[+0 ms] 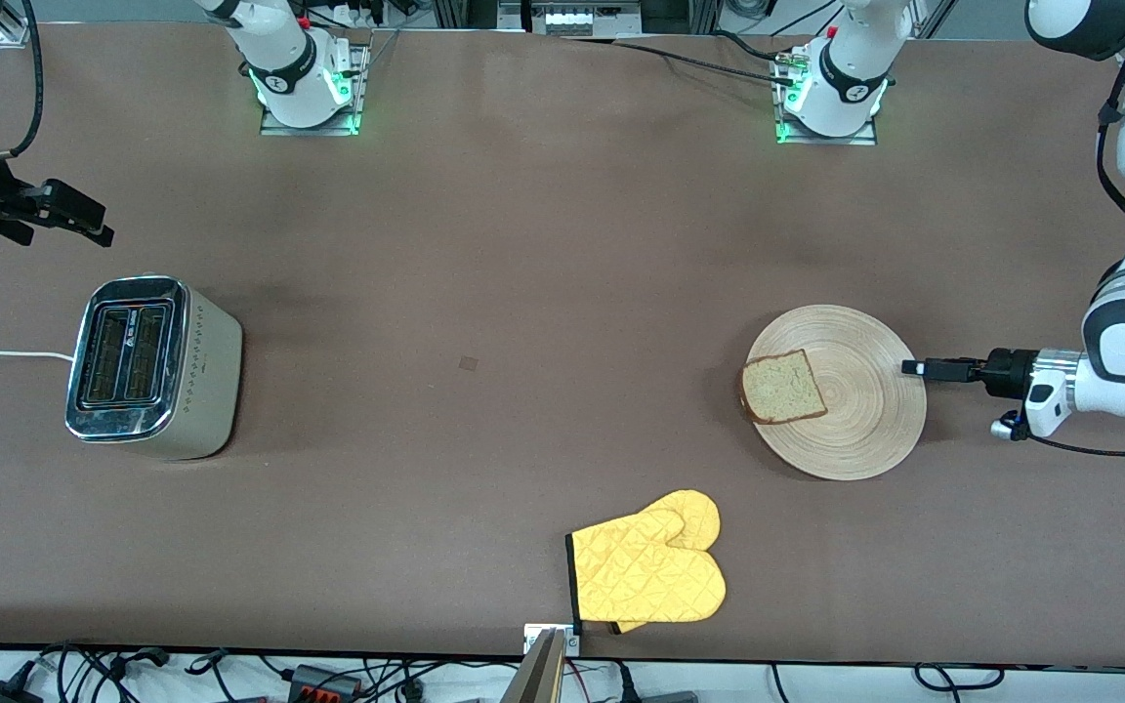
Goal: Move plate and put bread in toaster
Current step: 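Reach the left gripper to the plate rim and grip it, then slide the wooden plate with the left gripper toward the toaster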
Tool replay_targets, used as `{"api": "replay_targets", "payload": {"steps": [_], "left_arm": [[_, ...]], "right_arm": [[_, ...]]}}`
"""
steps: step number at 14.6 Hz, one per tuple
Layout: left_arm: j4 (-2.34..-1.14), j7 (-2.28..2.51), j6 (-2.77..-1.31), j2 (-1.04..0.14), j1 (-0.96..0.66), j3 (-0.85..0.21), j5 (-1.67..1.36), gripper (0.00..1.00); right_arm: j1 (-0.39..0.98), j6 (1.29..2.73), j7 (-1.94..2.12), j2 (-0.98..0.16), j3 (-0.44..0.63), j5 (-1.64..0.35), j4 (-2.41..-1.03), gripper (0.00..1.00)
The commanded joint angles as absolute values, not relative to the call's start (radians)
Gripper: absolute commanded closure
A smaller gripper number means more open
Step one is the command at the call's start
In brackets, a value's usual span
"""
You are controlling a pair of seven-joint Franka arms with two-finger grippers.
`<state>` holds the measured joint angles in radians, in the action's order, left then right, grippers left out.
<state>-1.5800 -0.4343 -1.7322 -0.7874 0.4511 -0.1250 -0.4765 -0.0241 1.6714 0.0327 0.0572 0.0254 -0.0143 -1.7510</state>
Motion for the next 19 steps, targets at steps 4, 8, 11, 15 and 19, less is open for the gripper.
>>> {"api": "replay_targets", "payload": {"steps": [4,8,11,15,19], "left_arm": [[-1.56,-0.465,-1.727,-0.818,0.442,-0.126,-0.505,0.35],[-1.554,-0.463,-1.724,-0.818,0.44,-0.136,-0.505,0.8],[-1.548,-0.466,-1.721,-0.818,0.44,-0.158,-0.521,0.99],[-1.548,-0.46,-1.72,-0.83,0.436,-0.192,-0.615,0.99],[-1.548,-0.469,-1.709,-0.867,0.379,-0.216,-0.719,0.99]], "right_arm": [[-0.029,1.66,0.032,0.049,0.017,-0.012,-1.735,0.0],[-0.032,1.645,0.014,0.058,0.018,-0.017,-1.733,0.0],[-0.032,1.621,0.017,0.06,0.02,-0.014,-1.733,0.0],[-0.032,1.632,0.015,0.058,0.02,-0.018,-1.733,0.0],[-0.031,1.643,0.015,0.058,0.018,-0.018,-1.732,0.0]]}}
